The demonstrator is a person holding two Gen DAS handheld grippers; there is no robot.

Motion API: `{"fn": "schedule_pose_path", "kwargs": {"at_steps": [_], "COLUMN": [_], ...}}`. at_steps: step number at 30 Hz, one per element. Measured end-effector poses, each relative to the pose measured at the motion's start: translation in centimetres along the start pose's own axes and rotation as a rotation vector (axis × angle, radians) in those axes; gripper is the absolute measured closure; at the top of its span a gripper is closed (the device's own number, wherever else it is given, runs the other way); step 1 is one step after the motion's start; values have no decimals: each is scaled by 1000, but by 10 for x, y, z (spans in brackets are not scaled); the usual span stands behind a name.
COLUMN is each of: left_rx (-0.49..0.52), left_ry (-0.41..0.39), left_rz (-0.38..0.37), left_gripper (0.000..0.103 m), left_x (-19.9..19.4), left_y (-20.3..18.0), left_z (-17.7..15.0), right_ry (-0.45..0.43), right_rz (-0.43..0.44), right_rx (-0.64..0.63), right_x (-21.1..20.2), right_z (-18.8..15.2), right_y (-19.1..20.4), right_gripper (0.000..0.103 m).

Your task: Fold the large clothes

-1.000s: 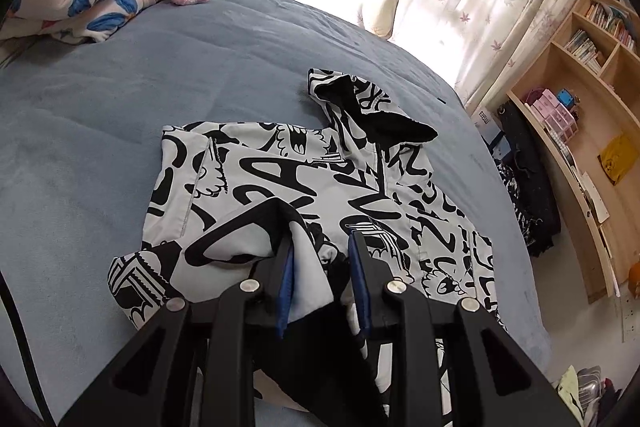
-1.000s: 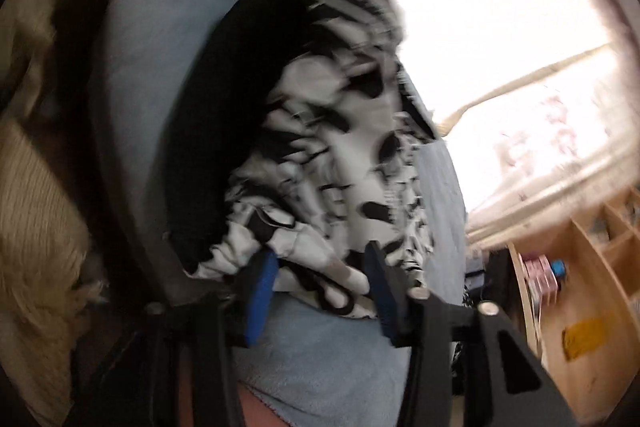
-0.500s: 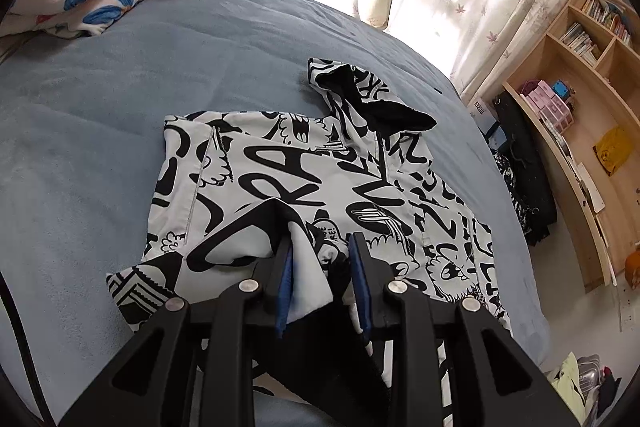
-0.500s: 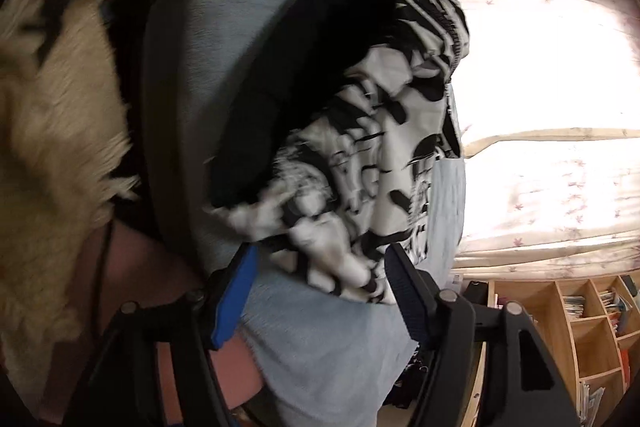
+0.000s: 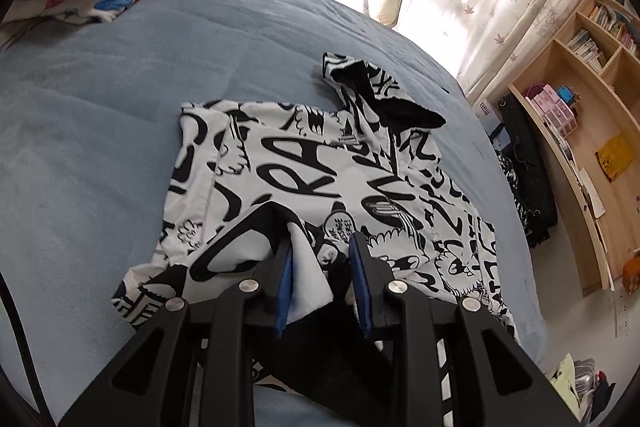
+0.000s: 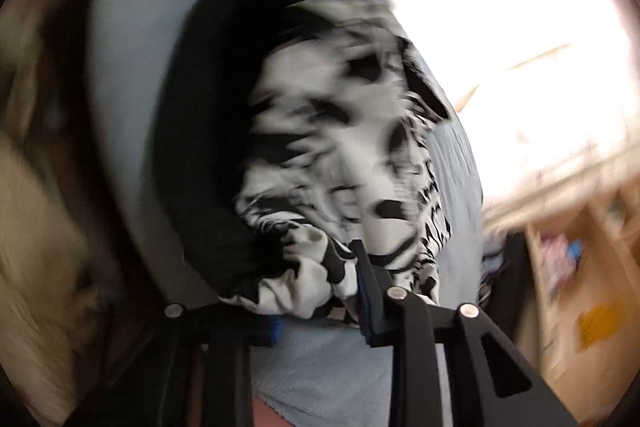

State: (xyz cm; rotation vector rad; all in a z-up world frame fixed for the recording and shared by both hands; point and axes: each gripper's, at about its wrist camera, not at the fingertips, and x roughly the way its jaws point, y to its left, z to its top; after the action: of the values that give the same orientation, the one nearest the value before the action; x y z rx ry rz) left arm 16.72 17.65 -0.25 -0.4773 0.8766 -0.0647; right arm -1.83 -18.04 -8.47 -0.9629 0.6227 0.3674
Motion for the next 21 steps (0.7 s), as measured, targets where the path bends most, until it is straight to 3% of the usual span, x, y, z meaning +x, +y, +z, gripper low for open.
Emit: {"fn": "schedule_pose_path", "kwargs": {"at_steps": [6,9,11,14,17,19,21], "left_rx": [-42,-82,-83,-106,-154,-179,-208], "left_ry": [-48,-63,-72,-64,-59,-70,-91], "left_rz": [13,-26,-21,-22,-25,-42,-7], "left_gripper": [79,79,78,75,73,49,41], "left_x": [-6,-3,4,24,53,67,81], "left_y": [7,8,5,4,13,22,31], "left_z": [25,42,54,76,100,114,126], "right_ry": [-131,-161,-149,-80,11,117,205], "right_rz": [-47,-19,-13,43,101,177,228], "right_rx": [530,722,770,880,994,1073,1156], "right_x": [-9,23,57,118,186,241,283], "right_z": [14,28,44,68,70,65,56], "right_y": [-138,-194,-218,-254,-280,-284,-285], "right_gripper": [83,83,84,85,84,84,83]}}
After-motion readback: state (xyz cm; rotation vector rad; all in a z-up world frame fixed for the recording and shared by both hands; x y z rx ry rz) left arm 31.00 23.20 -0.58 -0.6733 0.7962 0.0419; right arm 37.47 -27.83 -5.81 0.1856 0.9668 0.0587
